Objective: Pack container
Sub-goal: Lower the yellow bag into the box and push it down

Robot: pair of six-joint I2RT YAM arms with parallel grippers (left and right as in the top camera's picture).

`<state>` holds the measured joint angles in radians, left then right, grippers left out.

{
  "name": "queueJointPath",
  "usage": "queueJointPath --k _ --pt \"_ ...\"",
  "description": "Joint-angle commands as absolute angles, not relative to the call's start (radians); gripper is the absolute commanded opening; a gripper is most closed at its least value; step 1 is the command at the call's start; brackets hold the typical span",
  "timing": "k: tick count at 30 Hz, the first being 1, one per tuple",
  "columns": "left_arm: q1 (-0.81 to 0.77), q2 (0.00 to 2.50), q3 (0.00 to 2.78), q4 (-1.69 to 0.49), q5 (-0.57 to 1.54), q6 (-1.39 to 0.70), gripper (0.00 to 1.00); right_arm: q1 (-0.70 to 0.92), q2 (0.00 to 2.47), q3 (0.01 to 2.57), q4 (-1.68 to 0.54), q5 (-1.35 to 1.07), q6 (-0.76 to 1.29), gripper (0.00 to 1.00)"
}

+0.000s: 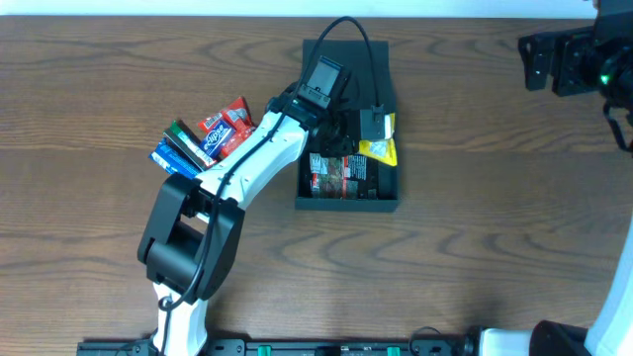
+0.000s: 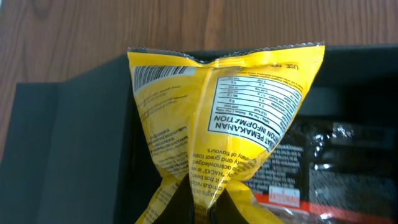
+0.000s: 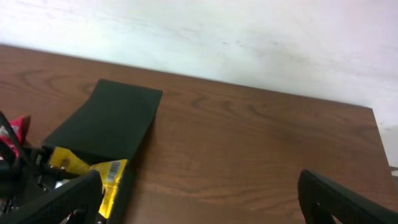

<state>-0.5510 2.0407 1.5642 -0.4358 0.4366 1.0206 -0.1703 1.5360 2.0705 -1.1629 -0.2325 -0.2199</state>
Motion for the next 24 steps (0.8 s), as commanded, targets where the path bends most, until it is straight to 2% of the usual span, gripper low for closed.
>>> queueJointPath --k 1,21,22,23,24 --pt "-0.550 2.073 1.566 -0.426 0.468 1.002 0.06 -0.180 1.532 2.066 -1.164 -0.240 -0.234 0.99" --pt "-0.548 2.099 1.566 -0.438 0.430 1.002 0.06 -0.180 1.532 2.066 -1.172 -0.241 -0.242 0.99" --pt "-0.548 2.099 1.566 -0.444 0.430 1.000 0.12 -0.180 1.532 2.066 -1.172 -0.241 -0.242 0.99" --pt "-0.548 2.099 1.566 -0.444 0.430 0.988 0.39 -0.180 1.532 2.066 -1.171 -0.241 -0.242 0.99" --pt "-0.548 2.099 1.566 -0.439 0.430 0.976 0.54 -0.180 1.532 2.066 -1.171 -0.241 -0.242 0.99"
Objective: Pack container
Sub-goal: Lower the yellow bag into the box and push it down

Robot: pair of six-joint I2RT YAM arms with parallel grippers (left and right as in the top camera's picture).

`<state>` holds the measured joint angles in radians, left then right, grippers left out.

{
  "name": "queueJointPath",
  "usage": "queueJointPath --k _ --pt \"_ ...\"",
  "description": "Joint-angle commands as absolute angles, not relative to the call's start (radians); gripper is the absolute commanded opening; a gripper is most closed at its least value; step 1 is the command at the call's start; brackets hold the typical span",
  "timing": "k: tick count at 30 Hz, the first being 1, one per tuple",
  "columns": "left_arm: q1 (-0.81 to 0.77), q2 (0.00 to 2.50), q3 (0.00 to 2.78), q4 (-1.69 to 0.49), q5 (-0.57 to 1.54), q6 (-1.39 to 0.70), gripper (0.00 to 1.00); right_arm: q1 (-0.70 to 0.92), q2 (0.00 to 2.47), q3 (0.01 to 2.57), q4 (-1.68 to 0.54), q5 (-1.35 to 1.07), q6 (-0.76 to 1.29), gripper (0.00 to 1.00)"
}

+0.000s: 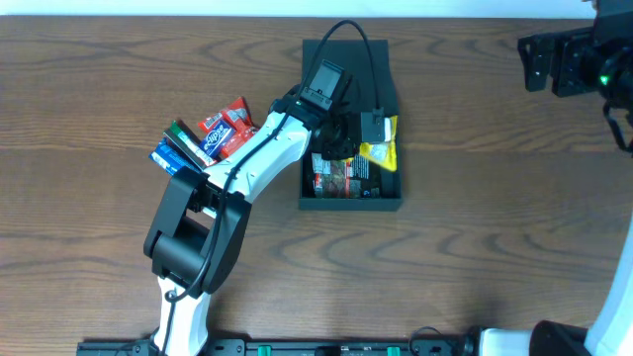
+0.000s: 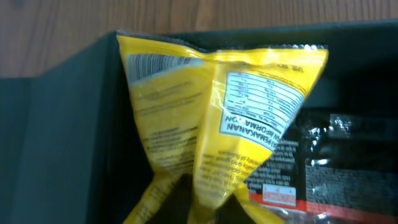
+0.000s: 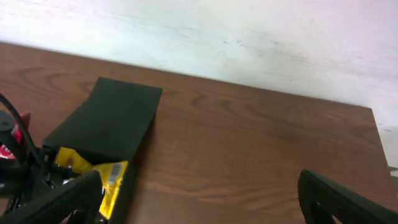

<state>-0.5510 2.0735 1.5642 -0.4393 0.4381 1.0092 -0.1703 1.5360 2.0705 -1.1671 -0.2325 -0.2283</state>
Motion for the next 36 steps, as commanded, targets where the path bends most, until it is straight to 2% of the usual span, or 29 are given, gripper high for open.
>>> queueJointPath --k 1,4,5,15,16,17,18,19,20,25,36 --pt "-0.548 2.098 1.566 -0.434 0.428 0.965 0.67 -0.180 1.532 2.066 -1.171 -0.241 -0.242 0.99" --pt "-0.548 2.098 1.567 -0.420 0.414 0.956 0.84 -0.180 1.532 2.066 -1.171 -0.241 -0.242 0.99" --pt "-0.548 2.097 1.567 -0.416 0.411 0.952 0.86 -0.180 1.532 2.066 -1.171 -0.241 -0.242 0.99" --pt "-0.548 1.989 1.569 -0.344 0.411 0.934 0.88 -0.180 1.532 2.066 -1.172 -0.241 -0.241 0.99" --pt "-0.548 1.976 1.569 -0.331 0.411 0.934 0.83 -0.180 1.532 2.066 -1.172 -0.241 -0.241 0.99" --pt "-0.548 1.966 1.569 -0.319 0.412 0.934 0.71 -0.180 1.532 2.066 -1.172 -0.241 -0.241 0.99" --pt "-0.549 1.957 1.569 -0.308 0.413 0.934 0.50 -0.180 1.532 2.066 -1.172 -0.241 -0.241 0.99" --pt "-0.549 1.956 1.569 -0.303 0.416 0.934 0.16 -0.180 1.532 2.066 -1.172 -0.241 -0.241 0.99" --pt "-0.549 1.956 1.569 -0.306 0.425 0.918 0.06 -0.180 1.532 2.066 -1.172 -0.242 -0.241 0.99" --pt "-0.552 2.022 1.568 -0.334 0.551 0.775 0.06 -0.180 1.532 2.066 -1.172 -0.244 -0.241 0.99" --pt "-0.560 2.093 1.566 -0.340 0.551 0.717 0.06 -0.180 1.549 2.066 -1.198 -0.244 -0.242 0.99"
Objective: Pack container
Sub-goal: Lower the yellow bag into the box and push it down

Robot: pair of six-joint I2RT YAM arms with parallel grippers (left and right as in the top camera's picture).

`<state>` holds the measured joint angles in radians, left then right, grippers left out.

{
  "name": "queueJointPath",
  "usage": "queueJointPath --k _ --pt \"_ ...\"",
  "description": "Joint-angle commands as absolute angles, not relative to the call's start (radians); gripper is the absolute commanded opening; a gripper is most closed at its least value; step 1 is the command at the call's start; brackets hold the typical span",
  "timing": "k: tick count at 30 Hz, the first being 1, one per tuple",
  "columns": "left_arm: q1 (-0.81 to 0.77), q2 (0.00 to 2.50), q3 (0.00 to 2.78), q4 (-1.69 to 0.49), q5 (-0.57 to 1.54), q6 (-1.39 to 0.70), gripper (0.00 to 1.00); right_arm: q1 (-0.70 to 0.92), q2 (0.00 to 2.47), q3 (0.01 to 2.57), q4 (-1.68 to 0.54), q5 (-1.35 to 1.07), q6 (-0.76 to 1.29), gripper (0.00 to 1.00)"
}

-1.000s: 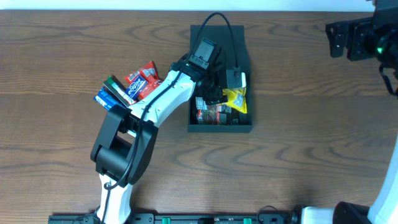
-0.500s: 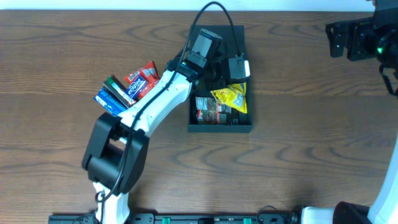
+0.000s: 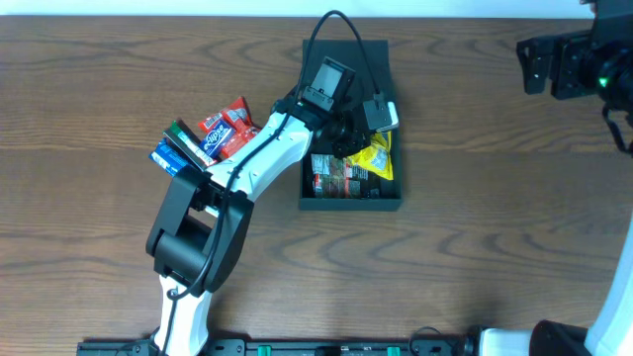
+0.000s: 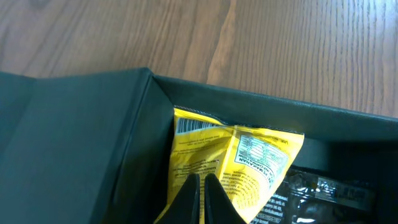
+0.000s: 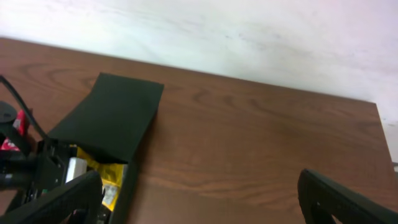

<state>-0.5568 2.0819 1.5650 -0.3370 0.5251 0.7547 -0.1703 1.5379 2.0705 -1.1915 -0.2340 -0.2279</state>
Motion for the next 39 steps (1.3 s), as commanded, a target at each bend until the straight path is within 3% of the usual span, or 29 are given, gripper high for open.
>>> queueJointPath --k 1,39 --pt "-0.560 2.097 1.566 -0.340 0.551 0.717 0.06 -0.180 1.550 2.066 -1.199 -0.244 -0.242 0.99" --pt "-0.554 2.187 1.488 -0.368 0.433 0.722 0.06 -0.180 1.552 2.066 -1.199 -0.244 -0.270 0.99"
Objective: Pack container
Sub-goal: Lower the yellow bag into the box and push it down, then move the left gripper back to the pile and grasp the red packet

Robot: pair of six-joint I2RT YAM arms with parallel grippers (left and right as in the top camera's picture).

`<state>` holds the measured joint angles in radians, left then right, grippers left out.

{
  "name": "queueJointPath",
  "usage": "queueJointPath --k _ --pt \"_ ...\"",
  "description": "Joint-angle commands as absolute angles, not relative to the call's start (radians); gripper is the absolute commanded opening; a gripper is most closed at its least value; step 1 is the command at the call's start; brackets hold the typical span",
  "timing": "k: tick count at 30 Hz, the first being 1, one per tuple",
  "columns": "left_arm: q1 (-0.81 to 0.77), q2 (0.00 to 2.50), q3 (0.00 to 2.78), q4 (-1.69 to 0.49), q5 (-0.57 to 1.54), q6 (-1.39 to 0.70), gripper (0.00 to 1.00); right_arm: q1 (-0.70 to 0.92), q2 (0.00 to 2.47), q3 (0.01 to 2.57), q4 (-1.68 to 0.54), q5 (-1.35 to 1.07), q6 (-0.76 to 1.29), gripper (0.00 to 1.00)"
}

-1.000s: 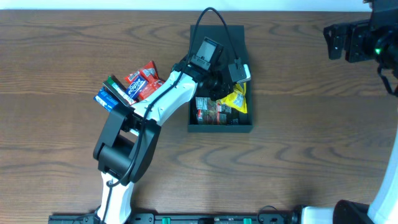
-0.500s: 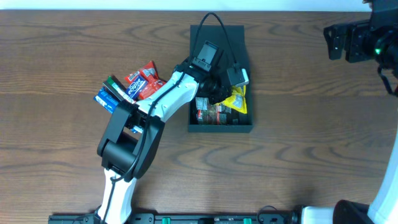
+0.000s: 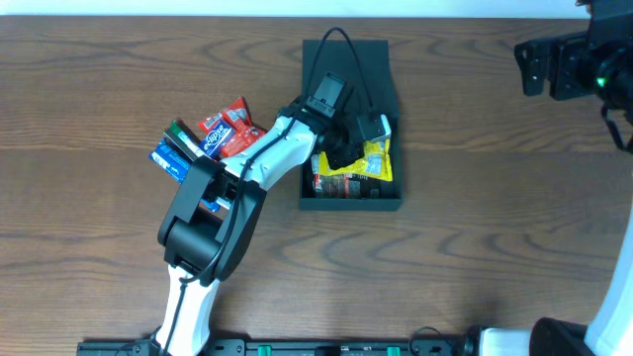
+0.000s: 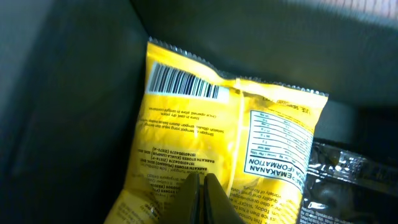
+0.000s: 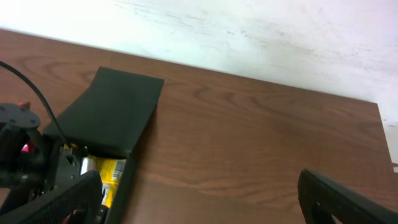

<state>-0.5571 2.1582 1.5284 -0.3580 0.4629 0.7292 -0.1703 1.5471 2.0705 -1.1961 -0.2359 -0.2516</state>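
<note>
The black container (image 3: 351,204) stands open in the middle of the table, its lid (image 5: 118,109) folded back. A yellow snack packet (image 4: 230,137) lies flat in its right half (image 3: 376,158), beside a dark packet (image 3: 336,176) with a red stripe. My left gripper (image 4: 200,194) is shut, its tips over the yellow packet's lower part, nothing pinched between them. In the overhead view the left gripper (image 3: 348,148) reaches into the container. My right gripper (image 5: 199,205) hangs open far off at the back right (image 3: 554,64).
A pile of loose snack packets (image 3: 208,138), red, blue and green, lies left of the container beside my left arm. The left arm's cable loops over the lid. Bare wooden table (image 5: 261,149) spreads to the right of the container.
My left gripper, then raised near the container's back wall with the packet farther off, has come down close over the yellow packet, which now lies flatter. The right arm barely moved.
The left gripper first held the yellow packet pinched and crumpled over the container's right side, then lower inside it. Later the packet lay in the container with the shut gripper drawn back from it. Now the shut gripper sits low over the flat packet.
</note>
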Motion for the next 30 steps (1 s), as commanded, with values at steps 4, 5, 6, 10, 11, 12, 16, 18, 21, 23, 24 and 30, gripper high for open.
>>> queueJointPath --k 4,5,6,10,11,12,16,18,21,23,24,30 --pt "-0.554 2.187 1.470 -0.361 0.425 0.722 0.06 -0.180 1.552 2.066 -1.200 -0.244 -0.270 0.99" --pt "-0.554 2.187 1.470 -0.357 0.414 0.722 0.06 -0.180 1.552 2.066 -1.201 -0.244 -0.270 0.99" --pt "-0.554 2.187 1.470 -0.350 0.406 0.722 0.06 -0.180 1.552 2.066 -1.201 -0.244 -0.270 0.99" --pt "-0.554 2.177 1.472 -0.284 0.382 0.717 0.06 -0.180 1.552 2.066 -1.200 -0.244 -0.270 0.99" --pt "-0.554 2.169 1.478 -0.271 0.381 0.717 0.06 -0.180 1.552 2.066 -1.200 -0.244 -0.270 0.99" --pt "-0.554 2.163 1.486 -0.264 0.381 0.717 0.06 -0.180 1.552 2.066 -1.200 -0.244 -0.270 0.99" --pt "-0.554 2.122 1.523 -0.242 0.364 0.697 0.06 -0.180 1.552 2.066 -1.199 -0.244 -0.270 0.99" --pt "-0.554 2.091 1.545 -0.243 0.314 0.680 0.06 -0.180 1.552 2.066 -1.197 -0.244 -0.270 0.99" --pt "-0.554 2.021 1.555 -0.242 0.221 0.625 0.05 -0.180 1.552 2.066 -1.196 -0.244 -0.270 0.99" --pt "-0.554 1.967 1.555 -0.253 0.151 0.596 0.06 -0.180 1.552 2.066 -1.195 -0.244 -0.270 0.99" --pt "-0.554 1.935 1.555 -0.267 0.121 0.588 0.06 -0.180 1.552 2.066 -1.193 -0.244 -0.270 0.99" --pt "-0.546 1.768 1.555 -0.405 -0.071 0.456 0.06 -0.180 1.552 2.066 -1.176 -0.254 -0.266 0.99"
